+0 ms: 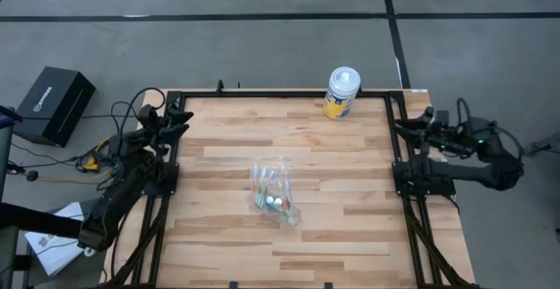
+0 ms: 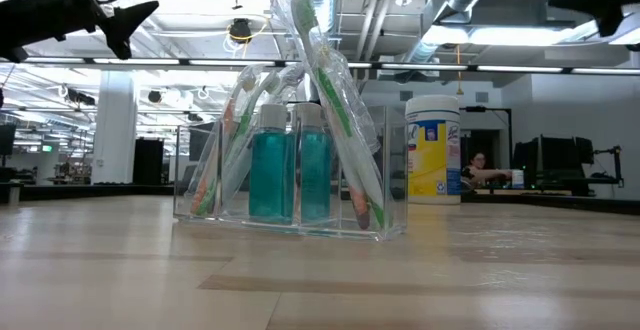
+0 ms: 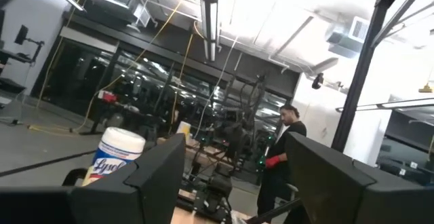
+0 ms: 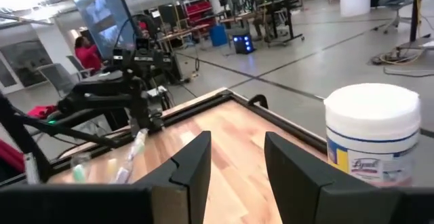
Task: Pick & Place toothbrushing station
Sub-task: Return To Home Position
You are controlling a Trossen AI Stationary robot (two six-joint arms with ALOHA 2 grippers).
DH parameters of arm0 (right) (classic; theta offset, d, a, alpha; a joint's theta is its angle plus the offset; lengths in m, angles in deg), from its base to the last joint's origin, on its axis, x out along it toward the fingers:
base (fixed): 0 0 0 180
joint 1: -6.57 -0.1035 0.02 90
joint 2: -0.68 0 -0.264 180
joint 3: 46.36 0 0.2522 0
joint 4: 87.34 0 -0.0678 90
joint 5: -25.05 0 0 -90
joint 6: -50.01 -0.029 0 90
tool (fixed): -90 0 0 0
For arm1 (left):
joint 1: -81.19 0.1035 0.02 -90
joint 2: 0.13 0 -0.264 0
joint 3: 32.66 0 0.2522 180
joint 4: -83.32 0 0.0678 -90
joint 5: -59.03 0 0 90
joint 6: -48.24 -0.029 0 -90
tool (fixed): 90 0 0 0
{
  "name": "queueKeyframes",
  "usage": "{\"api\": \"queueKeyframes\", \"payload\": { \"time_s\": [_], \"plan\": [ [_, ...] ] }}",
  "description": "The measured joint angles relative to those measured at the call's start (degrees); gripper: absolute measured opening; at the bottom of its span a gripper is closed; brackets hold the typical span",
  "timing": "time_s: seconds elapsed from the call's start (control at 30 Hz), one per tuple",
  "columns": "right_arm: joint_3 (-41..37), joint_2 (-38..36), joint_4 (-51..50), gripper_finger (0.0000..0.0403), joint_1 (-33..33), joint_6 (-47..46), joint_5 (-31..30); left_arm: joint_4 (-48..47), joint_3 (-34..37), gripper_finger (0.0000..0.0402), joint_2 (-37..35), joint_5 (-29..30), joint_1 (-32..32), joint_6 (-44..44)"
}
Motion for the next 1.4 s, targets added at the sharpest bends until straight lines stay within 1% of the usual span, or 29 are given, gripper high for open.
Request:
{"api": "queueKeyframes", "payload": {
  "time_s": [0.17,0.27,0.4,0.5,0.7,0.8,0.9,1.03,1.13,1.27,1.4],
  "plan": [
    [-6.17,-0.02,4.99,0.0128,-0.02,-1.58,0.00,1.16,0.00,0.0249,0.00,0.01,0.00,1.25],
    [-10.43,-0.04,9.83,0.0128,-0.11,-3.84,2.29,1.74,0.00,0.0249,0.00,-0.76,-0.02,2.34],
    [-17.66,-0.07,19.96,0.0128,-1.01,-5.58,6.02,3.56,0.00,0.0249,0.01,-1.21,-0.02,3.72],
    [-22.87,-0.07,25.51,0.0128,-2.29,-7.30,6.38,4.21,0.00,0.0249,0.00,-1.50,-0.02,4.62],
    [-32.89,-0.07,41.61,0.0128,-4.96,-7.81,6.41,4.49,0.00,0.0249,0.00,-2.81,-0.02,4.65],
    [-37.02,-0.07,47.26,0.0128,-6.13,-8.77,6.42,4.44,0.00,0.0249,0.00,-3.05,-0.02,4.41],
    [-37.83,-0.04,49.07,0.0128,-7.33,-8.96,6.02,4.25,0.00,0.0249,0.02,-4.84,-0.02,4.73],
    [-37.83,-0.09,48.87,0.0128,-8.38,-5.49,5.88,4.17,0.00,0.0249,0.02,-8.88,-0.03,11.58],
    [-37.85,-0.09,48.61,0.0128,-8.55,-4.66,5.81,4.26,0.00,0.0249,0.02,-8.75,-0.02,14.93],
    [-37.85,-0.09,48.01,0.0128,-8.52,-4.48,5.79,4.33,0.00,0.0249,0.02,-7.90,-0.04,13.95],
    [-37.85,-0.07,48.69,0.0128,-8.54,-4.48,5.97,4.23,0.00,0.0249,0.11,-8.42,-0.09,14.05]
  ]
}}
